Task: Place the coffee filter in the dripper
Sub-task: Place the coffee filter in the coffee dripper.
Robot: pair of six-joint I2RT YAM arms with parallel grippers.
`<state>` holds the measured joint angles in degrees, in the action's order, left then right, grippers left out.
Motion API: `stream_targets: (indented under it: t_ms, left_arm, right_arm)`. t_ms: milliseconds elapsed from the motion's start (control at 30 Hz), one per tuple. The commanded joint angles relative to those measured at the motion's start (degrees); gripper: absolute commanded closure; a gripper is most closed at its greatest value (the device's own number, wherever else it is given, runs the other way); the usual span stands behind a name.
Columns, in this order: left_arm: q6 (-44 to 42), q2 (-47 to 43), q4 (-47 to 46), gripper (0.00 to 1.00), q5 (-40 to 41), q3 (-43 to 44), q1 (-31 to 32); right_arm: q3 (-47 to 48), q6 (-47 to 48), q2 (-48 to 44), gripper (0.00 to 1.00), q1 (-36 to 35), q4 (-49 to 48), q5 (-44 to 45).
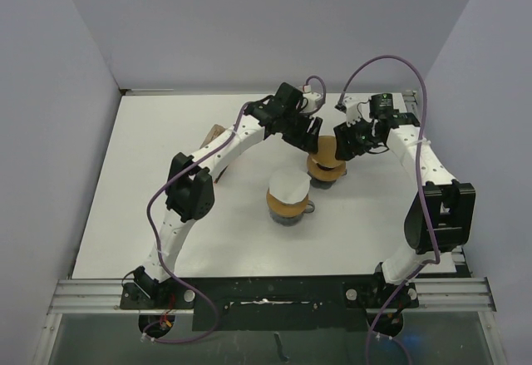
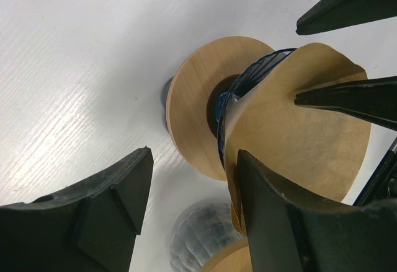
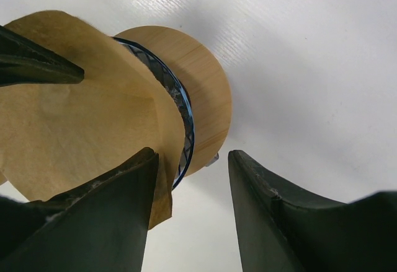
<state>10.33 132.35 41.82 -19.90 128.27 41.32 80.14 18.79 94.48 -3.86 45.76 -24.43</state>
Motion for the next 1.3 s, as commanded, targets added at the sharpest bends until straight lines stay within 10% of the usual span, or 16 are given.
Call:
stream_targets:
  t_ms: [0, 1267]
  left_arm:
    - [0.04, 0.99, -1.11, 0.45, 0.81, 0.12, 0.39]
    - [-2.87, -0.33, -1.26, 0.41, 1.15, 1.38, 0.82]
  right_arm:
    - [-0.64, -0.42, 0.14, 0.51, -0.58, -1.92, 1.14]
    - [2.20, 0.20, 0.22, 0.50, -0.18, 0.06, -1.30]
